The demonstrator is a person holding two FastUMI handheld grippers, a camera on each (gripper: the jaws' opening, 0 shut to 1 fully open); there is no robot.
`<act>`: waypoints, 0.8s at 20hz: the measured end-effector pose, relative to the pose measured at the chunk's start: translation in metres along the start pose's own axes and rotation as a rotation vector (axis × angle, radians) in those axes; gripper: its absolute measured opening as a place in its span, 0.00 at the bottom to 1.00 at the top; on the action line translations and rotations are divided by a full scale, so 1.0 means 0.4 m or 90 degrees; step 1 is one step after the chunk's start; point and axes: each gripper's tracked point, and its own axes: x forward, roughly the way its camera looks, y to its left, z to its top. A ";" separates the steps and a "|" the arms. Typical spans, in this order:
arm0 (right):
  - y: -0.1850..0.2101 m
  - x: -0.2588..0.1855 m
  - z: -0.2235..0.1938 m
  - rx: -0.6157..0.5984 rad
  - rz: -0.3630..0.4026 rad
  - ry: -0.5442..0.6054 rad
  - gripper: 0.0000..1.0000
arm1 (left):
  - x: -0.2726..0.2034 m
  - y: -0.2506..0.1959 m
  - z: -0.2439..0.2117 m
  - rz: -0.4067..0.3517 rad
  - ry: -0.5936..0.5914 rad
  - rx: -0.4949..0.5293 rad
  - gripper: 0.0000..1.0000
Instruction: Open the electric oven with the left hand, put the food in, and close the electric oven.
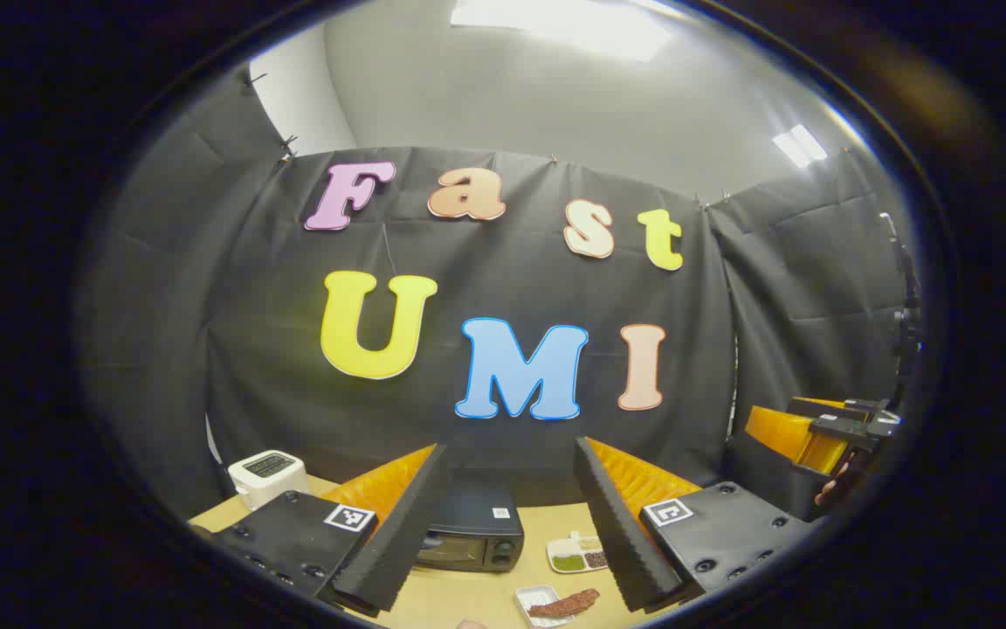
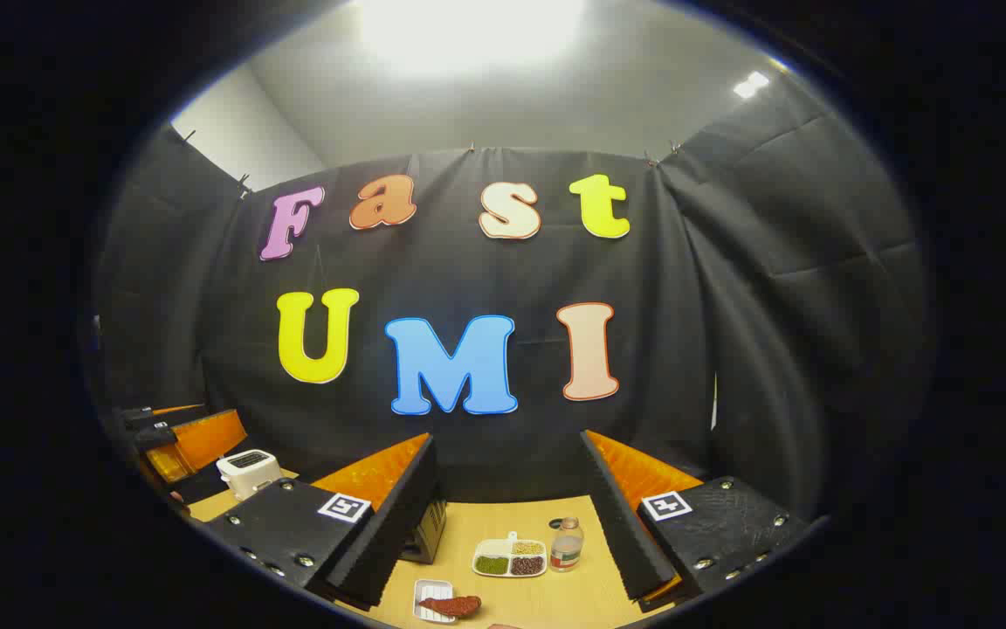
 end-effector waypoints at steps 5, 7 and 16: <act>-0.034 0.047 -0.011 0.003 0.004 0.002 0.97 | 0.030 -0.018 0.000 0.015 -0.007 0.013 1.00; -0.048 0.072 -0.024 0.011 0.005 0.011 0.97 | 0.036 -0.033 -0.013 0.016 0.001 0.010 1.00; -0.095 0.107 -0.024 0.015 0.019 0.001 0.98 | 0.063 -0.064 -0.007 0.025 -0.011 0.024 1.00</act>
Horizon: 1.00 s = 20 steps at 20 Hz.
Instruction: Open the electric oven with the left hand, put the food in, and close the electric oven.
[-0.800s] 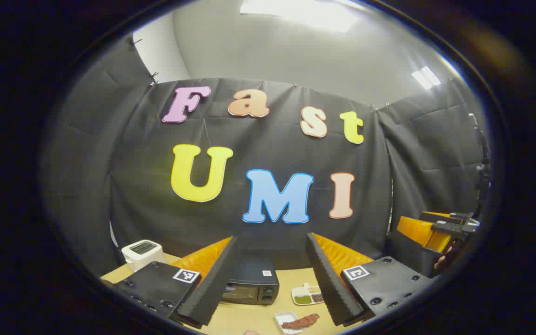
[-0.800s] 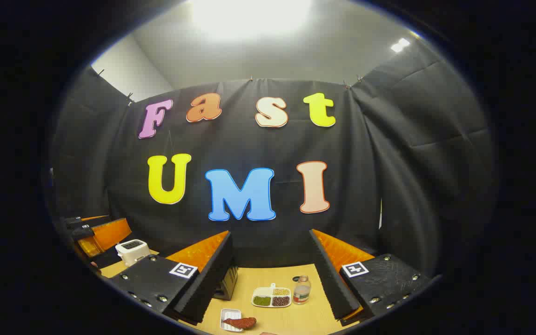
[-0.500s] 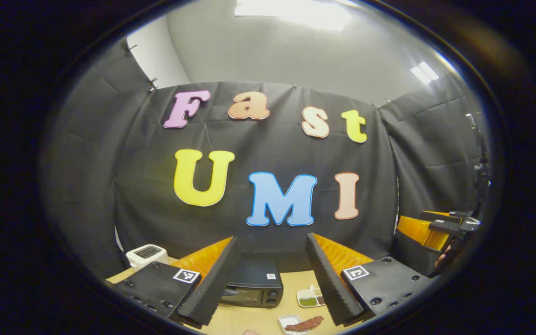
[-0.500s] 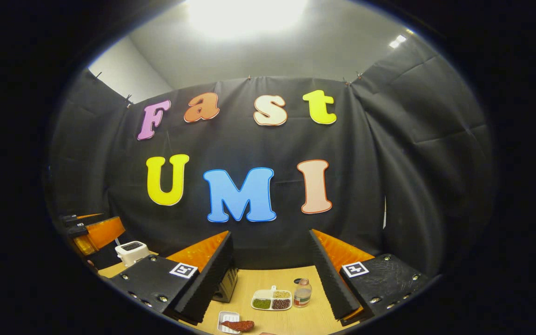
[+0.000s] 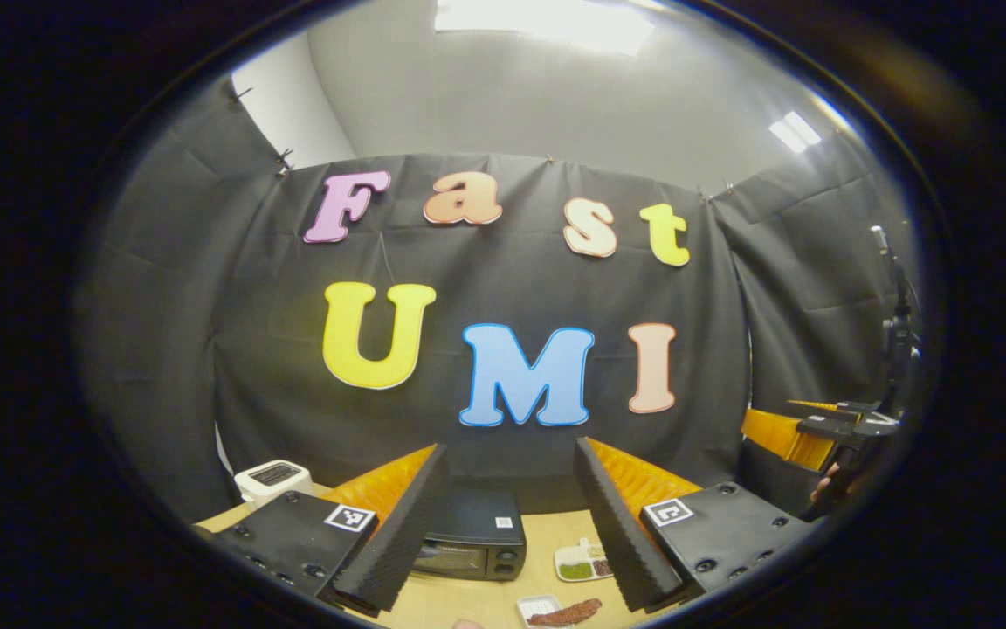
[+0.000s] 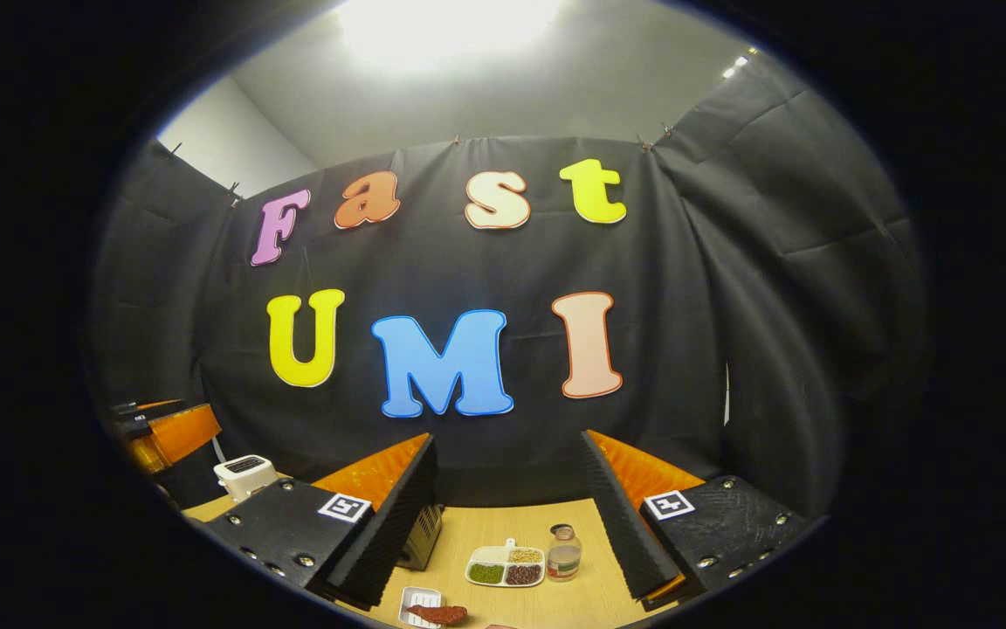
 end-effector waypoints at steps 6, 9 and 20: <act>0.027 0.000 -0.039 0.006 0.003 0.022 0.98 | 0.003 0.065 -0.018 0.026 0.008 -0.008 1.00; 0.054 -0.007 -0.057 0.008 -0.026 0.025 0.98 | 0.025 0.130 -0.054 0.021 0.025 -0.021 1.00; 0.153 -0.008 -0.137 -0.003 -0.122 0.064 0.98 | 0.214 0.344 -0.384 -0.007 0.192 -0.079 1.00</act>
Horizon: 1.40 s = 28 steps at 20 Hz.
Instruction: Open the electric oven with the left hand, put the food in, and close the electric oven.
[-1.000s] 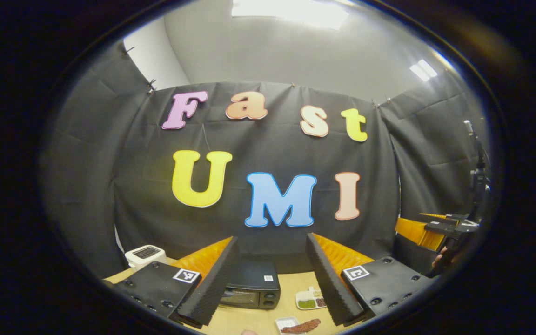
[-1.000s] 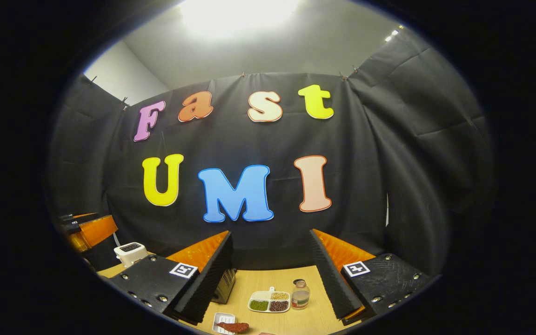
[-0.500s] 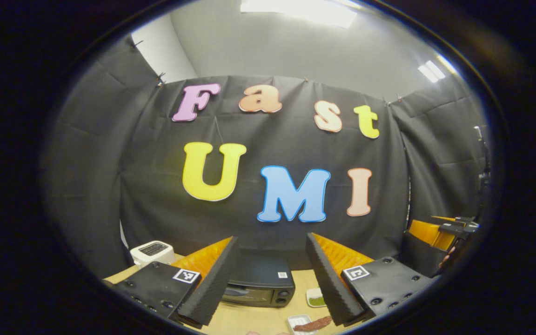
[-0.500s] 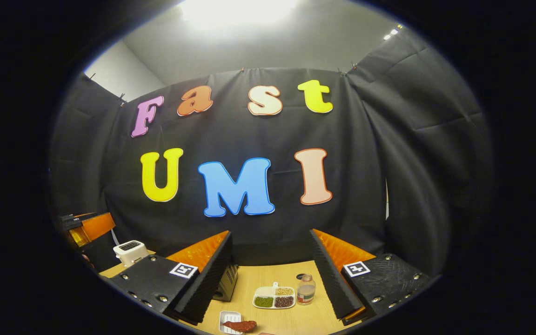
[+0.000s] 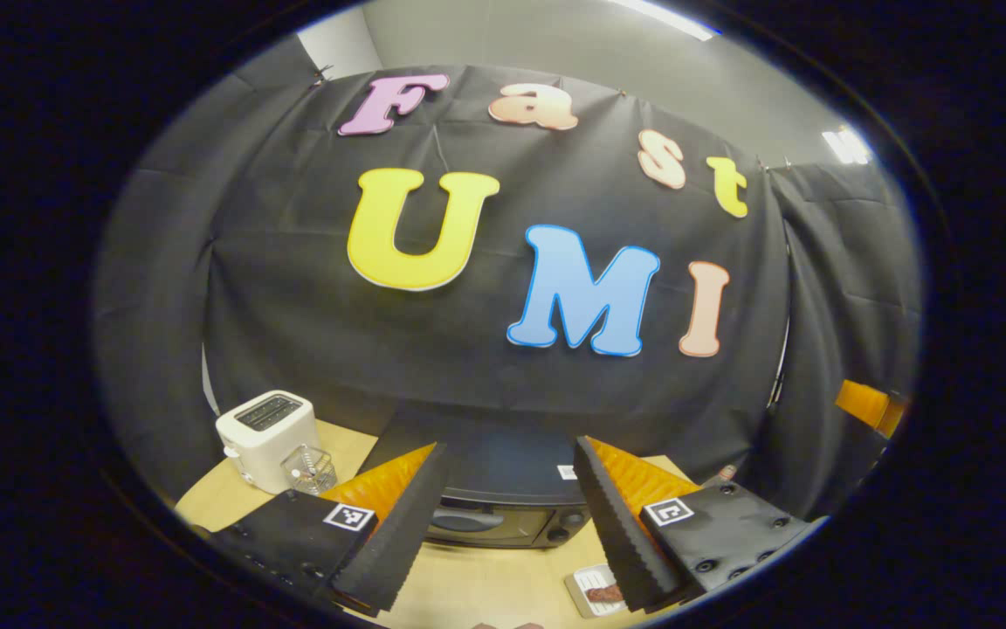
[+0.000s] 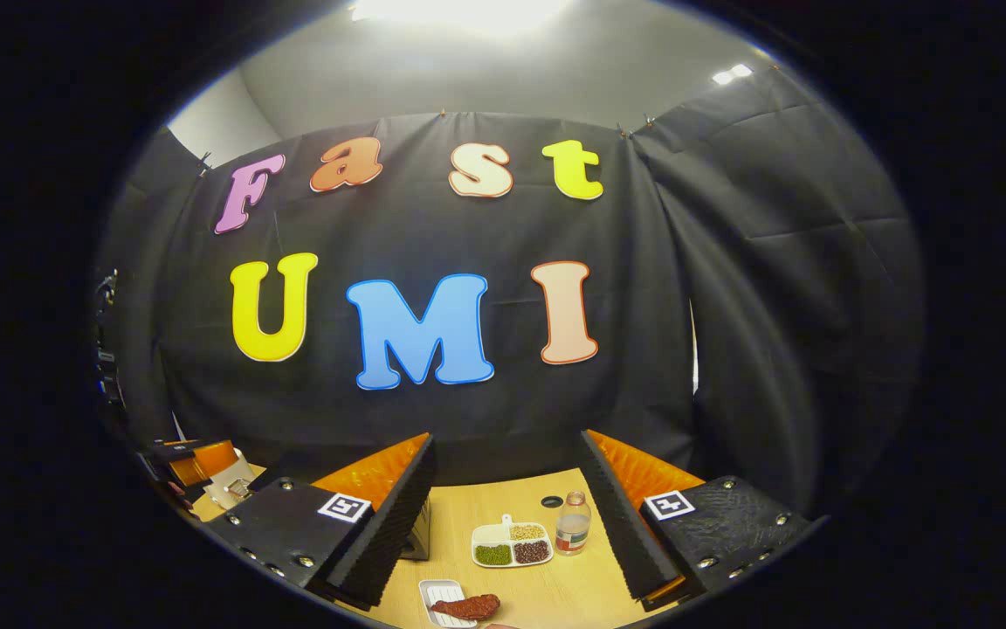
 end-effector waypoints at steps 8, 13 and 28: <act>-0.029 0.071 -0.044 0.007 0.003 0.032 0.98 | 0.186 0.057 -0.237 0.040 0.135 0.033 0.92; -0.048 0.092 -0.061 -0.001 -0.002 0.043 0.98 | 0.288 0.104 -0.319 0.056 0.180 0.051 1.00; -0.050 0.096 -0.059 -0.007 -0.006 0.044 0.98 | 0.328 0.128 -0.428 0.066 0.203 0.111 0.97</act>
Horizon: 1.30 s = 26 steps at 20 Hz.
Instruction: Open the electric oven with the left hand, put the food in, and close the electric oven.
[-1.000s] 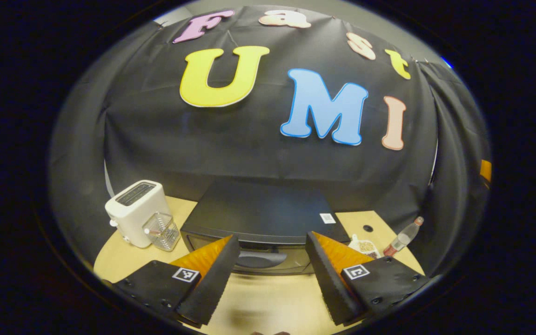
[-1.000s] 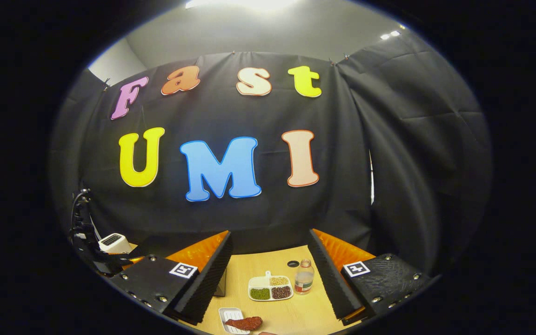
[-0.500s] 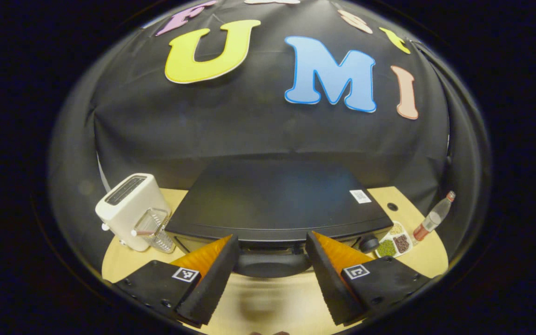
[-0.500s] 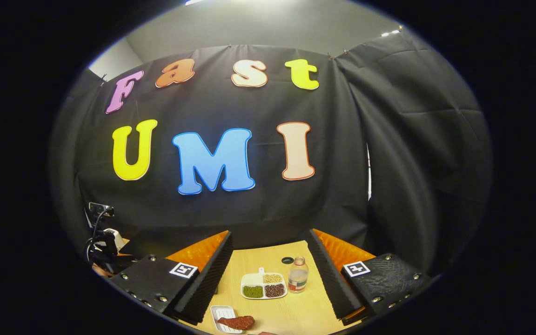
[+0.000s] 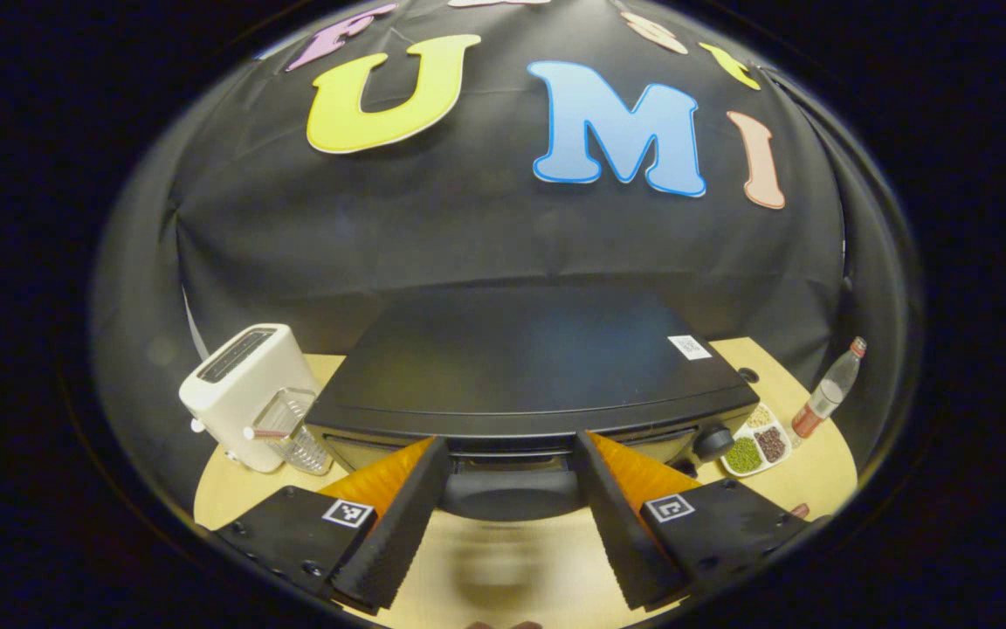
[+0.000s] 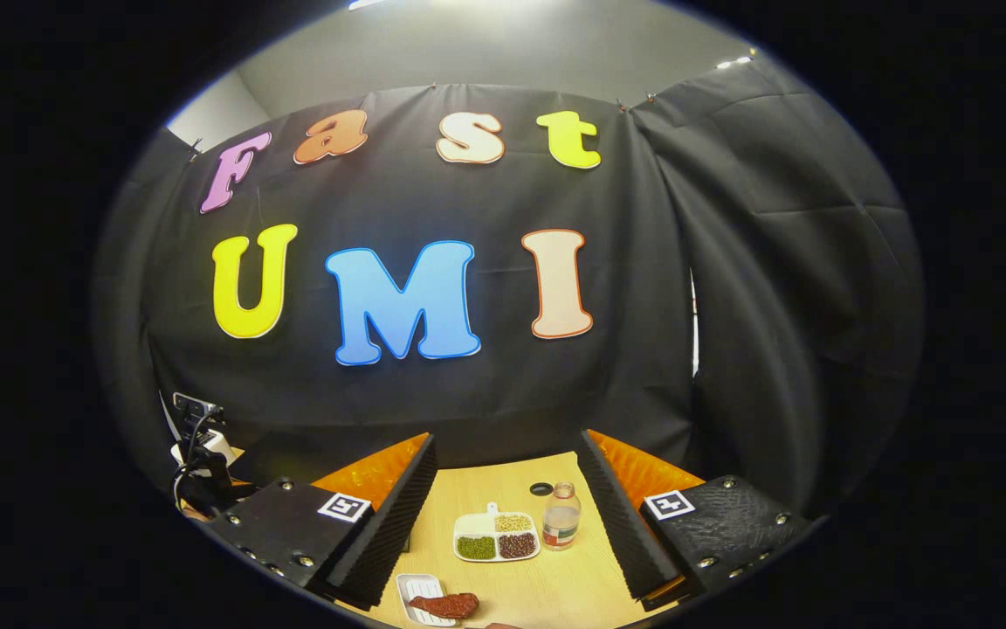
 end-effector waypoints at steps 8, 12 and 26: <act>0.043 -0.014 0.005 -0.003 0.029 0.001 0.98 | -0.101 -0.004 -0.122 -0.010 0.034 -0.042 0.92; 0.076 -0.016 0.006 -0.018 0.049 0.002 0.98 | -0.135 -0.005 -0.202 -0.021 0.056 -0.055 1.00; 0.161 -0.025 -0.027 -0.029 0.095 0.035 0.98 | -0.140 0.032 -0.317 -0.011 0.097 -0.091 0.97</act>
